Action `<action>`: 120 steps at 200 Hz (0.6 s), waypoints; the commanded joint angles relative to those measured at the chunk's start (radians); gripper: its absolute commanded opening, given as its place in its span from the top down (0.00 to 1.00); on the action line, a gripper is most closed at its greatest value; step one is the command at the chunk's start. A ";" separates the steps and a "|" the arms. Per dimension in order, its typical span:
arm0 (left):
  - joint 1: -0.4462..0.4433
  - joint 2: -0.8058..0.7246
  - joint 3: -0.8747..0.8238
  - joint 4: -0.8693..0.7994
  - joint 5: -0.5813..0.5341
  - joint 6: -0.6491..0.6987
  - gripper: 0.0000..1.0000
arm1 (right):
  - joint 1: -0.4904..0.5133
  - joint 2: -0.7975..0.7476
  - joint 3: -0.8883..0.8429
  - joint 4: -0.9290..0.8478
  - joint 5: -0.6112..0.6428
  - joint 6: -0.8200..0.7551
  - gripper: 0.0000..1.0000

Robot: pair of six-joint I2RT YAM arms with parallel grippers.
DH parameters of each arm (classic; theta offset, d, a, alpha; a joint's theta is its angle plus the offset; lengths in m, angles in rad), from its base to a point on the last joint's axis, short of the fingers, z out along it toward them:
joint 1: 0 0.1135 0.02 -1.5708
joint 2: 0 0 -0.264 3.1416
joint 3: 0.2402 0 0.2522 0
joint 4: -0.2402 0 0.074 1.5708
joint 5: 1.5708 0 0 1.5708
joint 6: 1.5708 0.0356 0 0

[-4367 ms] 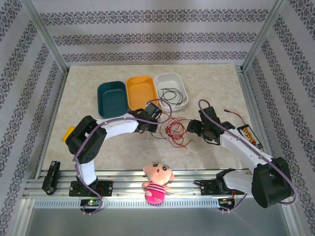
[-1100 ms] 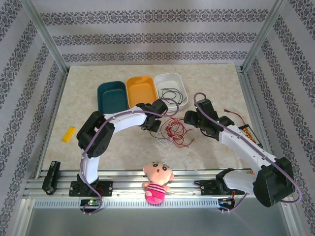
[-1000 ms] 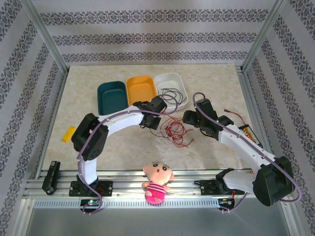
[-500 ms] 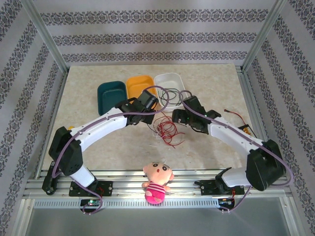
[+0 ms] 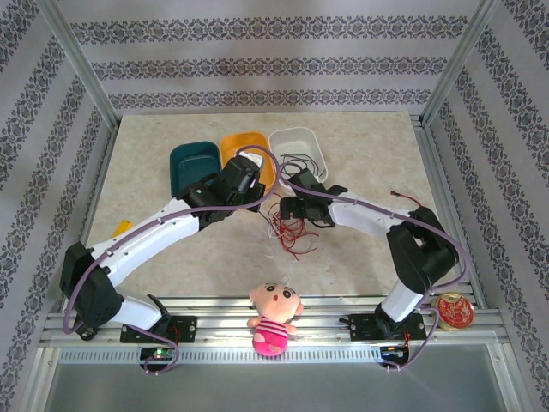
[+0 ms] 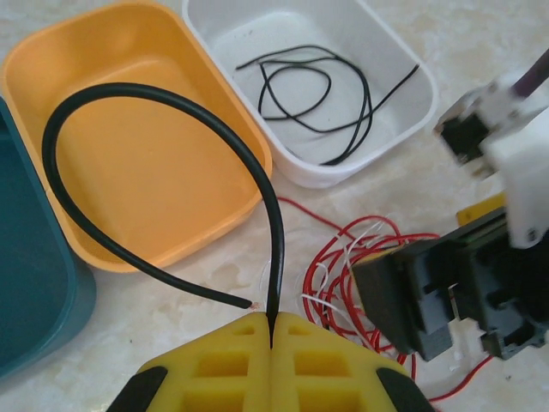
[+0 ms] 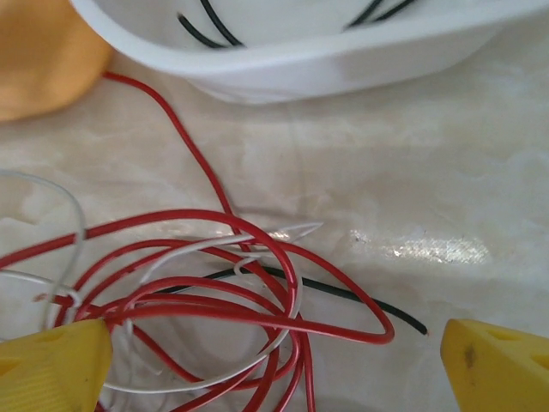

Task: Untangle the cables

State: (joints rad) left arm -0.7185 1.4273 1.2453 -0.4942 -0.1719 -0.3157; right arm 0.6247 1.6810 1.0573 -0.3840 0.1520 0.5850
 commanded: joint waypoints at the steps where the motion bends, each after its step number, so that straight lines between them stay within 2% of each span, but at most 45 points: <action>1: 0.001 -0.046 0.000 0.072 -0.046 0.037 1.00 | 0.000 0.010 -0.015 0.006 0.000 0.037 0.02; 120: 0.004 -0.101 0.173 0.195 -0.103 0.231 1.00 | -0.077 -0.079 -0.170 0.010 0.013 0.082 0.02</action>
State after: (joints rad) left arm -0.7185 1.3643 1.3552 -0.3656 -0.2379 -0.1547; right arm 0.5583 1.6478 0.9100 -0.3691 0.1493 0.6518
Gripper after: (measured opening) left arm 0.041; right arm 0.983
